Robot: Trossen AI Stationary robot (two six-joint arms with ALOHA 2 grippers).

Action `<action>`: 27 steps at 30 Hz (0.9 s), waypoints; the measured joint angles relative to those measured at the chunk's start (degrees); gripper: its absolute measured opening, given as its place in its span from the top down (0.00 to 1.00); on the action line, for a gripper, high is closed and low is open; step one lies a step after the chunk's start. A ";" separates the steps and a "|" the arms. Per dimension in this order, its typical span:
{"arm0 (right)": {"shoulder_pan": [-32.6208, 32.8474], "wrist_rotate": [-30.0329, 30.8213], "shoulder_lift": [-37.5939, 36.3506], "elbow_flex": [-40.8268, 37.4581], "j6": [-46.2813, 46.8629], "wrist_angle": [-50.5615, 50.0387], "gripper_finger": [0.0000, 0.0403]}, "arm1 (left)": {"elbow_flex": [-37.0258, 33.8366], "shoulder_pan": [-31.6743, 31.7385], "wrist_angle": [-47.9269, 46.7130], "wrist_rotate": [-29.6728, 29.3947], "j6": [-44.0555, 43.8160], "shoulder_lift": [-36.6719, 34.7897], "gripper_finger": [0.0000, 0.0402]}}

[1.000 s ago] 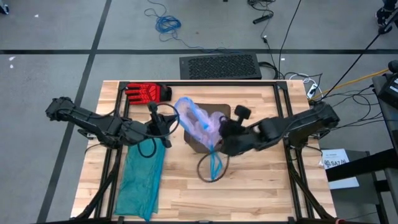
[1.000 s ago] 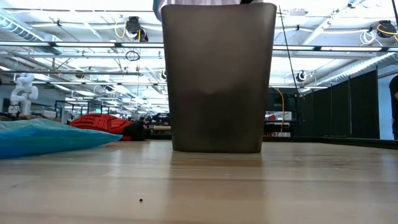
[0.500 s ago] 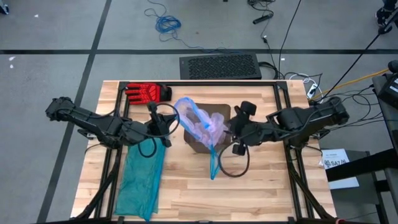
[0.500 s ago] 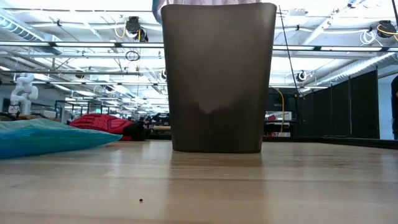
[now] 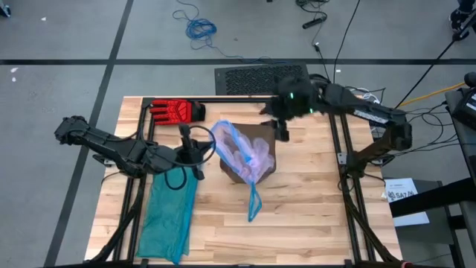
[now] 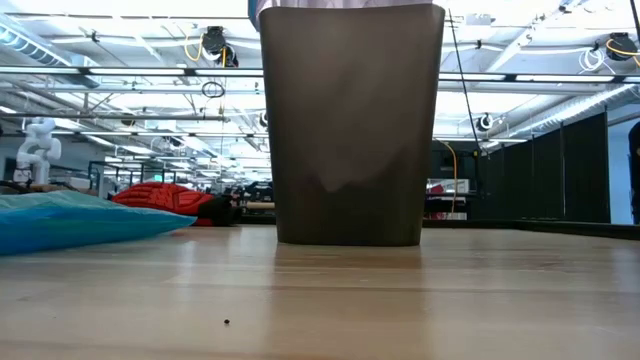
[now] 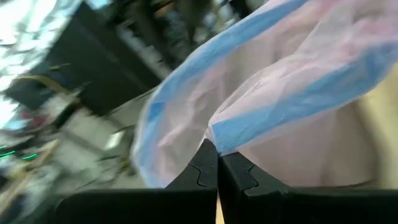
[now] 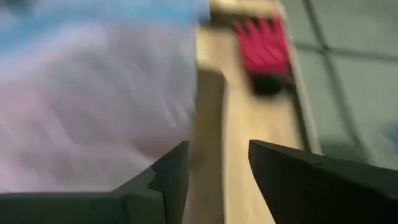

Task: Place trash/remove bag and relplace
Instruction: Remove the pink trash bag from the black trash bin

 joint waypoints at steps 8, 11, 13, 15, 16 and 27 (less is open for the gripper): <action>-7.66 -27.56 6.92 0.00 -3.41 7.06 0.63 | 0.00 0.69 1.89 11.40 -2.22 0.00 1.00; -7.30 -30.22 10.91 0.00 -4.51 8.23 0.62 | 0.00 1.58 2.67 15.37 -1.46 -0.04 1.00; -6.90 -33.34 13.39 0.00 -4.51 10.25 0.60 | 0.00 2.10 2.74 16.65 -1.39 -0.02 1.00; -6.58 -38.84 15.28 -0.02 -3.66 12.50 0.58 | 0.00 2.56 2.84 16.84 -1.38 -0.04 1.00; -6.44 -41.99 15.93 -0.02 -3.06 13.69 0.58 | 0.00 2.73 2.84 16.85 -1.35 -0.04 1.00; -0.05 -50.27 18.46 -0.02 -4.34 19.12 0.80 | 0.00 4.58 3.07 18.38 -1.06 -0.03 1.00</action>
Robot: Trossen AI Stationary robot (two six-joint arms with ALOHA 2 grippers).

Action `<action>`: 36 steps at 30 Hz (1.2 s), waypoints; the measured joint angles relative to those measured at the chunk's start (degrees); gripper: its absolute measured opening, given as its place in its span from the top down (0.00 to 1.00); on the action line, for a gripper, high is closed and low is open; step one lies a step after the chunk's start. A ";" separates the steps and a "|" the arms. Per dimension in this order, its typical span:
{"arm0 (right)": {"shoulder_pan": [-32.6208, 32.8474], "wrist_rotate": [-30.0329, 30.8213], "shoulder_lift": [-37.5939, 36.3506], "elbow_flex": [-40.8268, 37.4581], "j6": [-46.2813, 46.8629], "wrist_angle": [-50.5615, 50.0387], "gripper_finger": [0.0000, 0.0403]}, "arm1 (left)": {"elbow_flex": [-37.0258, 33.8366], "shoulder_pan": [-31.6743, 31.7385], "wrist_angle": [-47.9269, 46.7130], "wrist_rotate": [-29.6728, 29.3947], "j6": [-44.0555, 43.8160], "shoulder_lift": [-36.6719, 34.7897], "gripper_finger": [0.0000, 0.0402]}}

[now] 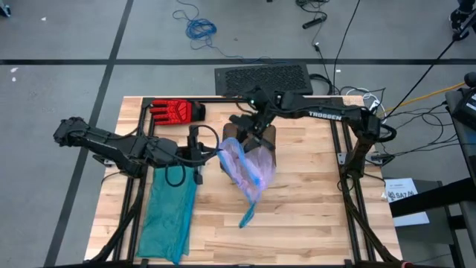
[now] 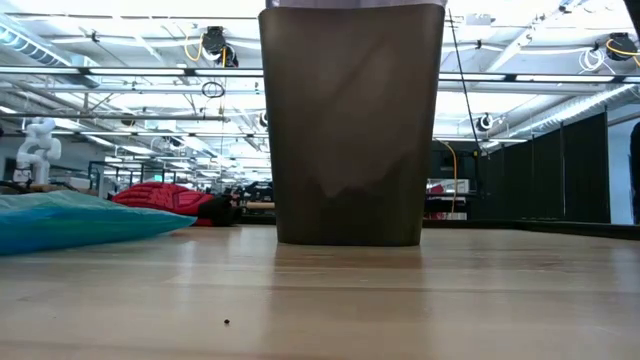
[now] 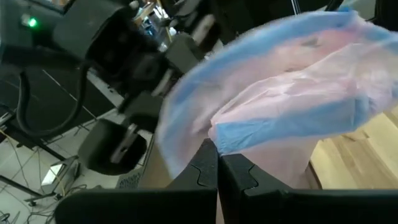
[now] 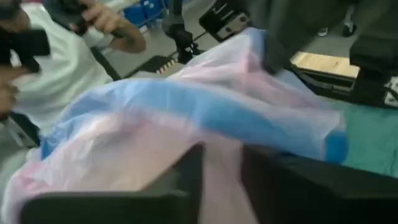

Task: Place trash/remove bag and relplace
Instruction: Remove the pink trash bag from the black trash bin

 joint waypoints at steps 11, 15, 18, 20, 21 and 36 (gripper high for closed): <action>5.14 19.96 -5.60 0.00 -7.27 0.33 1.00 | 0.79 -1.87 0.19 -2.11 0.02 -0.80 0.91; 6.49 23.34 -8.62 0.02 -8.89 0.34 1.00 | 0.85 -3.67 0.11 -6.86 0.03 -3.08 0.80; 8.09 25.90 -10.21 0.00 -11.71 -0.14 1.00 | 0.85 -4.88 -0.01 -10.49 0.04 -5.11 0.73; 9.29 27.42 -11.14 0.00 -13.91 -0.19 1.00 | 0.85 -5.32 -0.02 -12.07 -0.07 -6.67 0.69; 9.85 28.09 -11.36 0.02 -14.76 -0.20 1.00 | 0.87 -5.37 0.09 -12.13 -0.55 -7.36 0.68; 12.95 29.11 -10.91 0.02 -15.87 -1.65 1.00 | 0.94 5.87 0.81 14.51 -11.42 -12.14 0.62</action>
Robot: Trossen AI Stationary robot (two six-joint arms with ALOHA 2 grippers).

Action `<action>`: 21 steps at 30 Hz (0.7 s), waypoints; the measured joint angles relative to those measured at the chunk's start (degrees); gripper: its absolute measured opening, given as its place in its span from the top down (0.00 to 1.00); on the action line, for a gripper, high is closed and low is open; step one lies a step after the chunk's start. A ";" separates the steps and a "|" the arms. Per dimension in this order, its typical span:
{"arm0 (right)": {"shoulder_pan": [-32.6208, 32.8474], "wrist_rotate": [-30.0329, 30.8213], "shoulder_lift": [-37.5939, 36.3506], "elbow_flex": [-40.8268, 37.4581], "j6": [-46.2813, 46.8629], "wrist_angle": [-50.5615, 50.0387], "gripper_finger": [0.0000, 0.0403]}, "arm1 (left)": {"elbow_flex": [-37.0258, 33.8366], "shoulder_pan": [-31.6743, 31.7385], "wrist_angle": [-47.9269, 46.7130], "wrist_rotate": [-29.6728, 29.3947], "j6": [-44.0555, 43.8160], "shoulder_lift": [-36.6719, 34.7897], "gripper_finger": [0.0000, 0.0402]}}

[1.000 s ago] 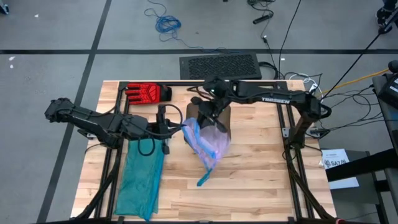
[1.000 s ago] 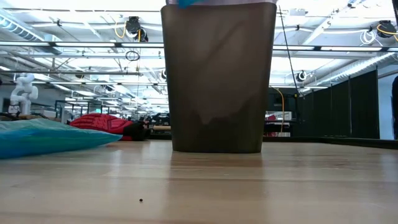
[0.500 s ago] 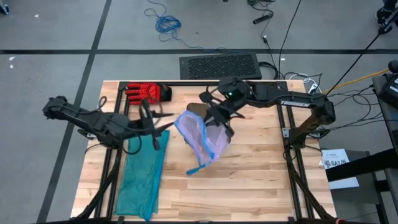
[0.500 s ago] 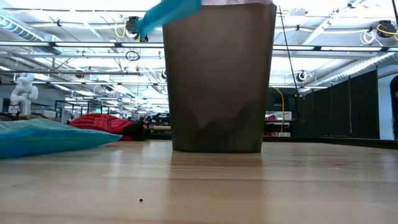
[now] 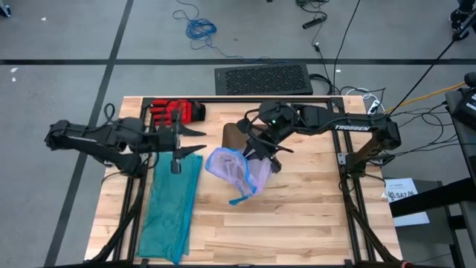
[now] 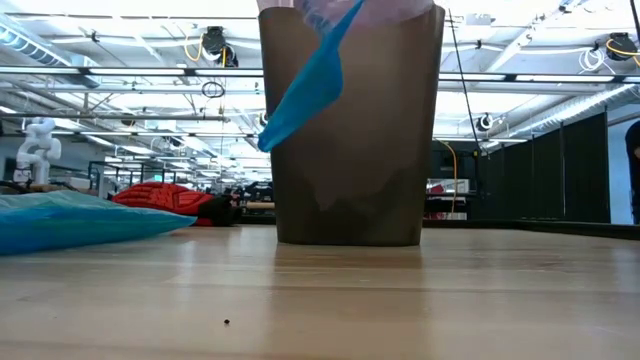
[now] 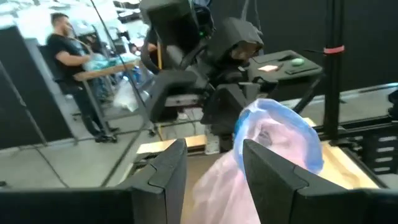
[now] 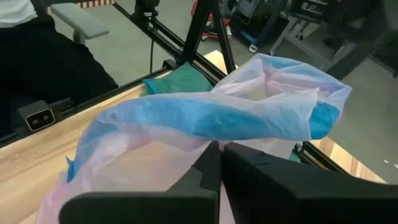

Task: Place trash/remove bag and relplace
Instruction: Remove the pink trash bag from the black trash bin

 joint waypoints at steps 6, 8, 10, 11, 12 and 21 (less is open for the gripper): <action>-0.03 0.00 0.04 0.00 0.14 0.27 1.00 | 0.00 6.13 -0.50 12.61 -4.46 4.57 0.62; -0.03 0.00 0.04 0.00 0.49 0.28 1.00 | 0.00 7.70 -0.72 14.10 -5.24 6.35 0.62; -0.03 0.00 0.04 0.00 0.61 0.16 1.00 | 0.00 8.84 -0.58 15.17 -5.26 7.77 0.62; -0.03 0.00 0.04 0.00 0.61 0.06 1.00 | 0.00 9.32 -0.52 15.44 -5.22 8.31 0.62; -0.03 0.00 0.04 0.00 0.79 0.02 1.00 | 0.00 9.71 -0.46 15.50 -5.22 8.85 0.62; -0.10 0.83 0.04 0.00 2.11 -0.26 1.00 | 0.00 9.30 2.49 16.20 -2.73 10.05 0.85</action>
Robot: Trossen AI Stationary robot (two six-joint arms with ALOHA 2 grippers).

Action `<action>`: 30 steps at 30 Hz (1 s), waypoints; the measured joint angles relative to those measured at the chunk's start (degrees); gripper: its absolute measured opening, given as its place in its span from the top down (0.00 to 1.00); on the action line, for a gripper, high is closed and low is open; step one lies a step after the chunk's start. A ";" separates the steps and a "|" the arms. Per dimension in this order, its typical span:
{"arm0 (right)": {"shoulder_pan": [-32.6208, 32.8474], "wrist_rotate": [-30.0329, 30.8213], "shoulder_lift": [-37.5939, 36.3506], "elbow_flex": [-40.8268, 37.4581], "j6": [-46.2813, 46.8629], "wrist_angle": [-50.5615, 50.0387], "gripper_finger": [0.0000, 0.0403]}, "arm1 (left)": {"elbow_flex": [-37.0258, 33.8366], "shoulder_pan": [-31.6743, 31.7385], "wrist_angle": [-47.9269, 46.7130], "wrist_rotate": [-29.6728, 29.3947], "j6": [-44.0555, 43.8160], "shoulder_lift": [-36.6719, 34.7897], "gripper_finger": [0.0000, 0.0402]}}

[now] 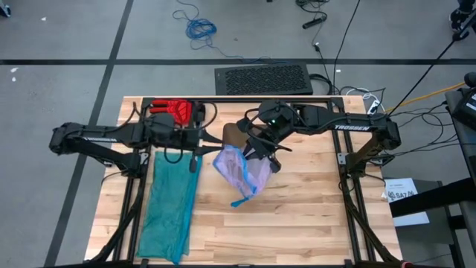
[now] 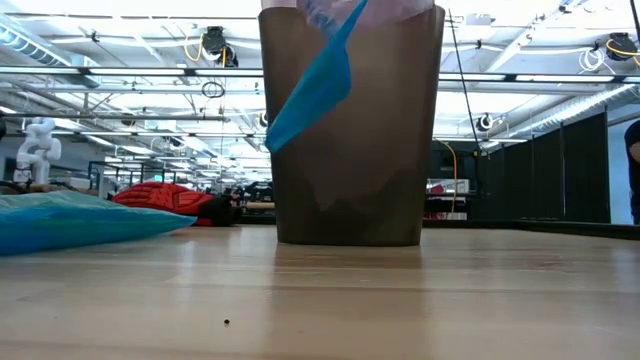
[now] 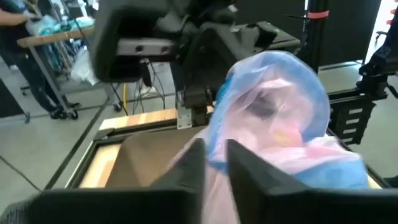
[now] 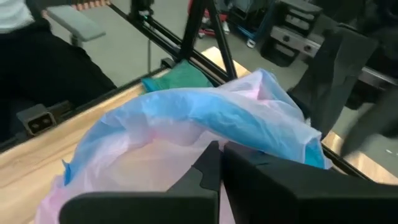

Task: Place trash/remove bag and relplace
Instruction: Remove the pink trash bag from the black trash bin

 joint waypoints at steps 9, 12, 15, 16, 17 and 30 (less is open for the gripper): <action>-0.02 2.21 0.02 0.00 0.03 -1.12 1.00 | 3.19 -0.89 -0.15 -0.05 -0.75 -0.11 0.98; -0.02 2.20 0.02 0.00 0.57 -1.27 1.00 | 4.22 -0.89 -0.59 -0.15 -0.81 -0.11 0.93; 0.00 2.18 0.02 0.00 0.64 -1.39 1.00 | 5.00 -0.89 -2.42 -0.26 -0.94 -0.02 0.86; 0.00 2.17 0.02 0.00 0.67 -1.40 1.00 | 5.23 -0.89 -2.85 -0.31 -0.98 0.34 0.83; 0.00 2.17 0.02 0.00 0.88 -1.40 1.00 | 5.31 -0.89 -2.90 -0.49 -1.01 0.66 0.79; 0.00 2.17 0.04 0.00 1.52 -1.98 1.00 | 5.31 -1.38 -3.54 -8.16 5.47 5.62 0.61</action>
